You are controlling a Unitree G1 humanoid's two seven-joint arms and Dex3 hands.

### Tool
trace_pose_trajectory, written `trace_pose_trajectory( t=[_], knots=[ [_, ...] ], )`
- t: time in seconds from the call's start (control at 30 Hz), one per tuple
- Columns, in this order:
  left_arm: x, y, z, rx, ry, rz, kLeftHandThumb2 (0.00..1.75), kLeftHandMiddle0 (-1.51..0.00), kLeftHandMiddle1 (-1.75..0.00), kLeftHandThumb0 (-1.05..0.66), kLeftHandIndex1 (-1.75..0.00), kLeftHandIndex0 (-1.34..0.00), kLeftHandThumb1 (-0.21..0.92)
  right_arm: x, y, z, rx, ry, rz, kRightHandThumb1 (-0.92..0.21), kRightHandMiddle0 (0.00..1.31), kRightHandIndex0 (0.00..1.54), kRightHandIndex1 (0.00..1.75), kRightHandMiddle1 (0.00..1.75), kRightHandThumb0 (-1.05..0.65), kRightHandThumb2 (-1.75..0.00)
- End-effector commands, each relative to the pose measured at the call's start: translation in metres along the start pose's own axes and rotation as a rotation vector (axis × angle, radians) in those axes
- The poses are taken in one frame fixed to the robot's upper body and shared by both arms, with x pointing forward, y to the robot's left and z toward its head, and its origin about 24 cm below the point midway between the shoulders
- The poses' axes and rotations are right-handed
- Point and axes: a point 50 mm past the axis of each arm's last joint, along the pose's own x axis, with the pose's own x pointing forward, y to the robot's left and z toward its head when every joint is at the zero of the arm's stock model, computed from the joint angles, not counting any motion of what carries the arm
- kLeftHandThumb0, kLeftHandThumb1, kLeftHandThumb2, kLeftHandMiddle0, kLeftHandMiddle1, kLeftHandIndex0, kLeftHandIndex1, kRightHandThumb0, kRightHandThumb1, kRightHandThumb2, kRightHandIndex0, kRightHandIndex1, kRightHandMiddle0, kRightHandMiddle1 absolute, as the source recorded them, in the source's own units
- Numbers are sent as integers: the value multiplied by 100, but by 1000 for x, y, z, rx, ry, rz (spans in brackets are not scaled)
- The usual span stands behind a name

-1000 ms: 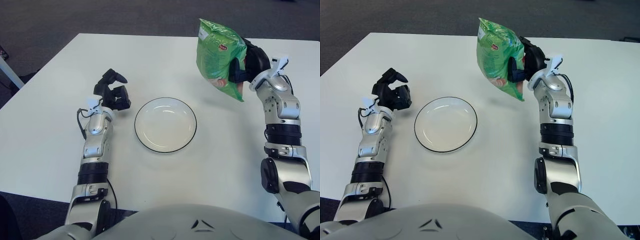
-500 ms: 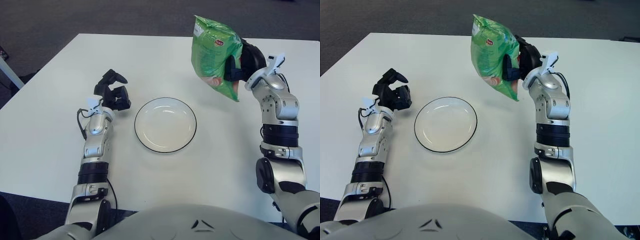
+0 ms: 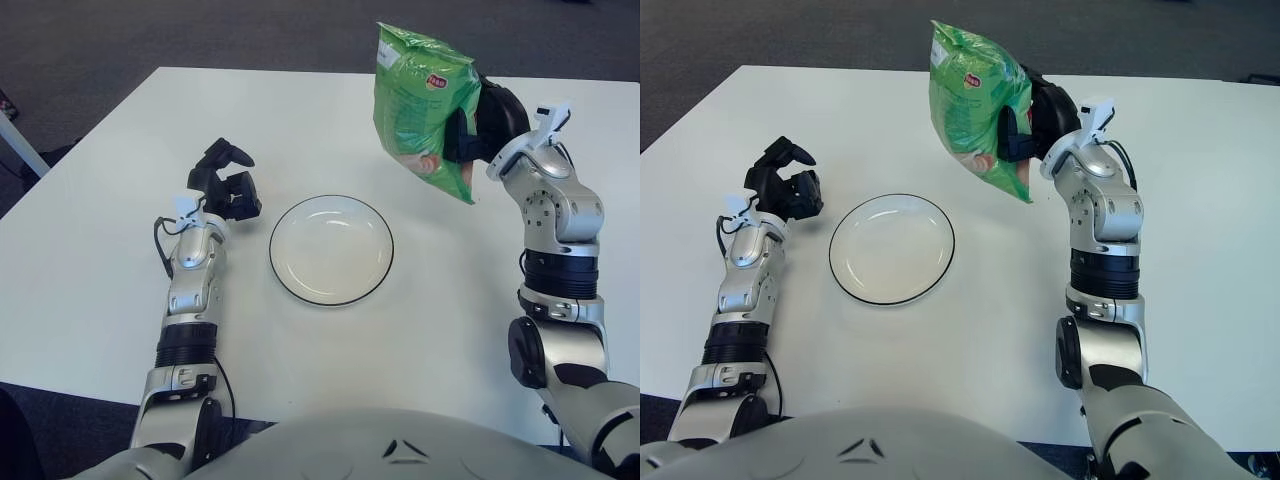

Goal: Put the snack into the plate.

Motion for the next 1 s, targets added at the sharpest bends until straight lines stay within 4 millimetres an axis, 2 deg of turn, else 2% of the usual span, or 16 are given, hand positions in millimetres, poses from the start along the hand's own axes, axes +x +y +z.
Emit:
trace_pose_trajectory(
  t=[0.0,0.17,0.27,0.63,0.97],
  knots=[
    [-5,3,-11,-1,46,6,143,-132,-175,-52,-175,-69,23,-2,13,4,15,-12,71,1,63,89,164,175,0,-166],
    [-3,2,-12,1,44,5,143,-132,-175,-52,-175,-69,23,-2,24,4,95,20,166,2,64,93,155,175,0,-164],
    [-1,2,-12,6,42,5,142,-131,-175,-52,-175,-69,23,-1,29,4,83,22,223,3,65,95,151,175,0,-163],
    [5,3,-11,4,40,23,140,-129,-175,-51,-175,-67,25,3,44,2,-8,44,311,2,63,90,163,175,0,-166],
    [5,3,-11,15,39,39,140,-129,-175,-51,-175,-67,25,5,52,0,-83,44,358,2,64,90,164,175,0,-167]
  ],
)
